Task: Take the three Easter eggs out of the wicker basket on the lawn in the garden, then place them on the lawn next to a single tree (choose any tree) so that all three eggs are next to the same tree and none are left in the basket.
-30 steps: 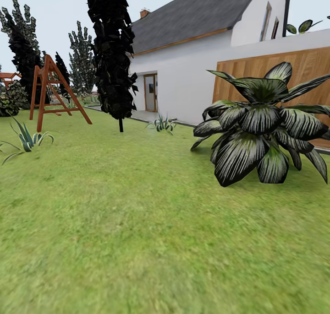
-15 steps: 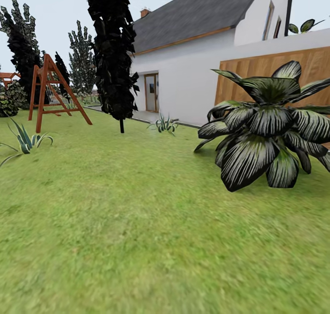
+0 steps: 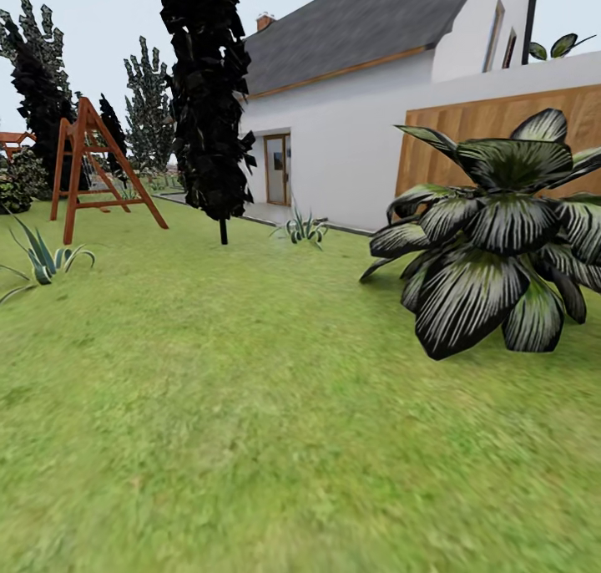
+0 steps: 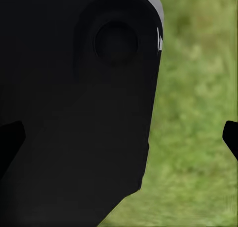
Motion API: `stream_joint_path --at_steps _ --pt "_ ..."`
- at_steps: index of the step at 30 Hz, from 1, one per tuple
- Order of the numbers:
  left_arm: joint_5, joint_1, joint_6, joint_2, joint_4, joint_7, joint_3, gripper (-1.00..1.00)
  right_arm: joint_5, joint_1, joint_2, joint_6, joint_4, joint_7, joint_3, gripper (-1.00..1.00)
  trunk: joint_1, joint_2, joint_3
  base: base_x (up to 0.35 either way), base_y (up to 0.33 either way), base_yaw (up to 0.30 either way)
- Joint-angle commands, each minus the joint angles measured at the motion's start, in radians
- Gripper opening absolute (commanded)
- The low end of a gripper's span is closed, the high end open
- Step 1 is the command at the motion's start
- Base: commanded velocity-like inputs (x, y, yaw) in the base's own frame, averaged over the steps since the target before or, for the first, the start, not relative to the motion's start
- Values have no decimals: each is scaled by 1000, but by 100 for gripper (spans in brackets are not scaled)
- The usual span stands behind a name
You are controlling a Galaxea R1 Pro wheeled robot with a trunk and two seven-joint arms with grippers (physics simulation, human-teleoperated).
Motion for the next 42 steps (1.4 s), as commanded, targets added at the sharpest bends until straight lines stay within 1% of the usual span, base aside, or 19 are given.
stream_joint_path --at_steps 1,7,34,39,42 --pt "0 0 0 0 0 -4 1 100 8 -1 0 0 2 1 0 100 1 0 -1 312 178 0" --pt "0 0 0 0 0 -4 1 100 7 -1 -2 10 2 2 0 100 1 0 -1 312 176 0" --pt "-1 0 0 0 0 -4 1 100 8 -1 -2 11 2 2 0 100 1 0 -1 313 158 0" --pt "-1 0 0 0 0 -4 1 100 7 -1 -1 5 14 2 -1 100 1 0 -1 313 151 3" --pt "-1 0 0 0 0 -4 1 100 6 -1 1 6 14 2 -1 100 1 0 -1 314 150 211"
